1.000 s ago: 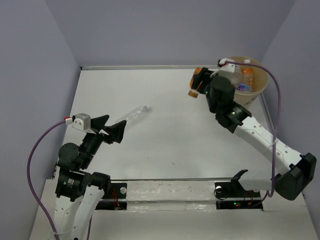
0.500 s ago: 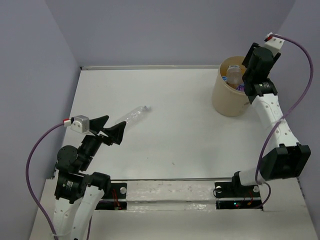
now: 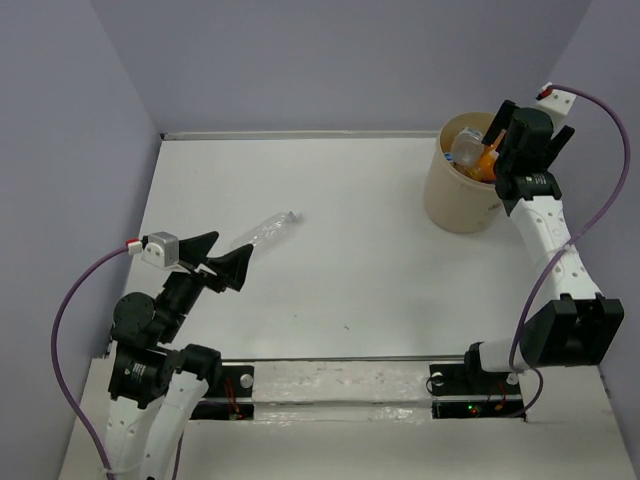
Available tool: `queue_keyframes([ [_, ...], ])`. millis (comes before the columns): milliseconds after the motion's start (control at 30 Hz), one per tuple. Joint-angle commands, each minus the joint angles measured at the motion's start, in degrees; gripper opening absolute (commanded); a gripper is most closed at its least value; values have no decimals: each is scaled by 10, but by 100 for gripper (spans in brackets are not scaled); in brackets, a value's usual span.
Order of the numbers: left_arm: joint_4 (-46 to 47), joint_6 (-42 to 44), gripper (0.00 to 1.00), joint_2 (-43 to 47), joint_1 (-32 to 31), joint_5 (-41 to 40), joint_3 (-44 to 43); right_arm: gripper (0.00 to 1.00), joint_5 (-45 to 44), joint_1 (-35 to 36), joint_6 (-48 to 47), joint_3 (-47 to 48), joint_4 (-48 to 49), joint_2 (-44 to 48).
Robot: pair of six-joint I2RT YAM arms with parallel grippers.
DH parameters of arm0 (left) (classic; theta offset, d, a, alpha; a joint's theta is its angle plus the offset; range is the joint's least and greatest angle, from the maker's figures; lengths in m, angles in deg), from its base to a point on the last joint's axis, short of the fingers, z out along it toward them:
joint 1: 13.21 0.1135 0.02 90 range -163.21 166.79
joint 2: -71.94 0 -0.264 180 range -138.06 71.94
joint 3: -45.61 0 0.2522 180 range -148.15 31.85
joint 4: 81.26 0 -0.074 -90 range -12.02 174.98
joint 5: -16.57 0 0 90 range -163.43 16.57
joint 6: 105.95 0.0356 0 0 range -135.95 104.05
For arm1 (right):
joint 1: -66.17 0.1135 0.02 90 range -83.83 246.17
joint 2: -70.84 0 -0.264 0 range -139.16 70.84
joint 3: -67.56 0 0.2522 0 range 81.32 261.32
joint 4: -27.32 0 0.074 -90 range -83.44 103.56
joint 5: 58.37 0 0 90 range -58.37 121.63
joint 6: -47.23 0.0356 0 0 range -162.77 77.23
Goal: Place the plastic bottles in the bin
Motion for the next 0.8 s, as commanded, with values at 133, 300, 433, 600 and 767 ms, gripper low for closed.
queue_keyframes([
  [133, 19, 0, 99, 2, -2, 3, 4, 99, 137, 78, 86, 4, -16, 85],
  [300, 17, 1, 99, -6, -2, -2, 3, 100, 68, 282, 106, -64, 43, 87],
  [433, 15, -1, 99, -17, 0, -6, 3, 100, 53, 401, 177, -106, 109, 32],
  [600, 14, -3, 99, -26, 5, -18, 3, 100, 56, 499, 274, -71, 156, -130],
  [767, 13, -3, 99, -35, 11, -13, 3, 100, 94, 522, 380, -23, 168, -248],
])
